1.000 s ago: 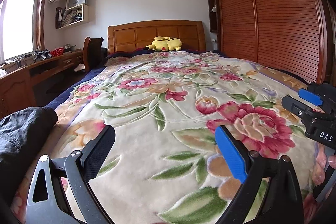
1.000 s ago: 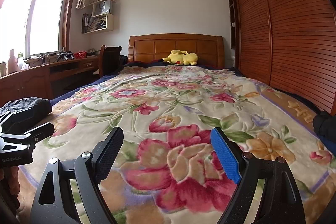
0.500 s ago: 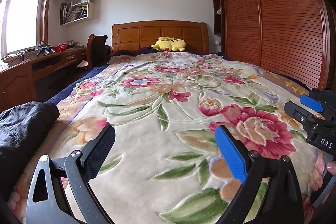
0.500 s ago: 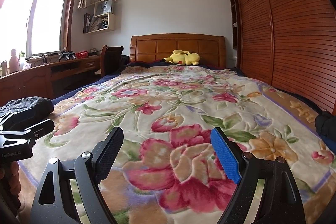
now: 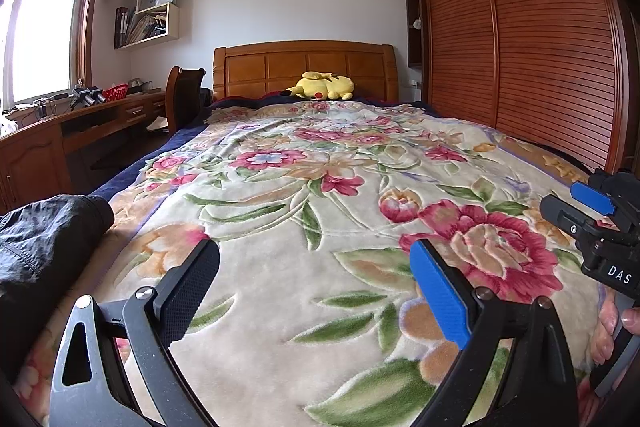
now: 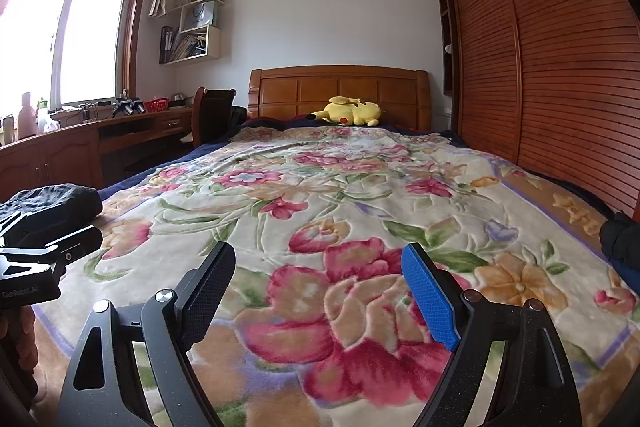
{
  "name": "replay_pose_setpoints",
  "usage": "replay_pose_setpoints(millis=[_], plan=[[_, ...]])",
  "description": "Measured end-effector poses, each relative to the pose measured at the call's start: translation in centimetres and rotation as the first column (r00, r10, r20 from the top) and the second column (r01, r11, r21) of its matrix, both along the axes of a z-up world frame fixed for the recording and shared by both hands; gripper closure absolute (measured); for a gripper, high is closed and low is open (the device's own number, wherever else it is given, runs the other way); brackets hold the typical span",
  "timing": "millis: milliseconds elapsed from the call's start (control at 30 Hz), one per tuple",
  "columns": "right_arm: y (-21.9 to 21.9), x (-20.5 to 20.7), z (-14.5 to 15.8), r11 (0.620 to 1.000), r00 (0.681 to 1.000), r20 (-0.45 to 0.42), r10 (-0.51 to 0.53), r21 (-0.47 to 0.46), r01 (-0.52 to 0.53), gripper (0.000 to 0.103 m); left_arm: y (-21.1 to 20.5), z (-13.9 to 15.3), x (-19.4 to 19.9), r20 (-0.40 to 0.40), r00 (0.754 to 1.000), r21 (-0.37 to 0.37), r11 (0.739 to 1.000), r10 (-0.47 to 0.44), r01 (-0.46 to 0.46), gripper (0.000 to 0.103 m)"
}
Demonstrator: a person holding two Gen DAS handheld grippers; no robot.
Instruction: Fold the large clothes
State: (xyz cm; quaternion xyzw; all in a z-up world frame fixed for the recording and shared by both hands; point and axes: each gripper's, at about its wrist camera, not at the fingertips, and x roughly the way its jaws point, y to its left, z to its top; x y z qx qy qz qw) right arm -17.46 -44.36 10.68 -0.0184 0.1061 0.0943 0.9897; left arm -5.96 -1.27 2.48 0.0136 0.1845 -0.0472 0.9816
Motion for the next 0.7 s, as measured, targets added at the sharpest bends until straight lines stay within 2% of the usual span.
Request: replay_pose_setpoints(millis=[700], plan=[[-0.15, 0.21, -0.03, 1.000, 1.000, 0.005, -0.005, -0.003, 0.005, 0.017, 0.23, 0.35, -0.13, 0.009, 1.000, -0.001, 1.000, 0.001, -0.001, 0.007]])
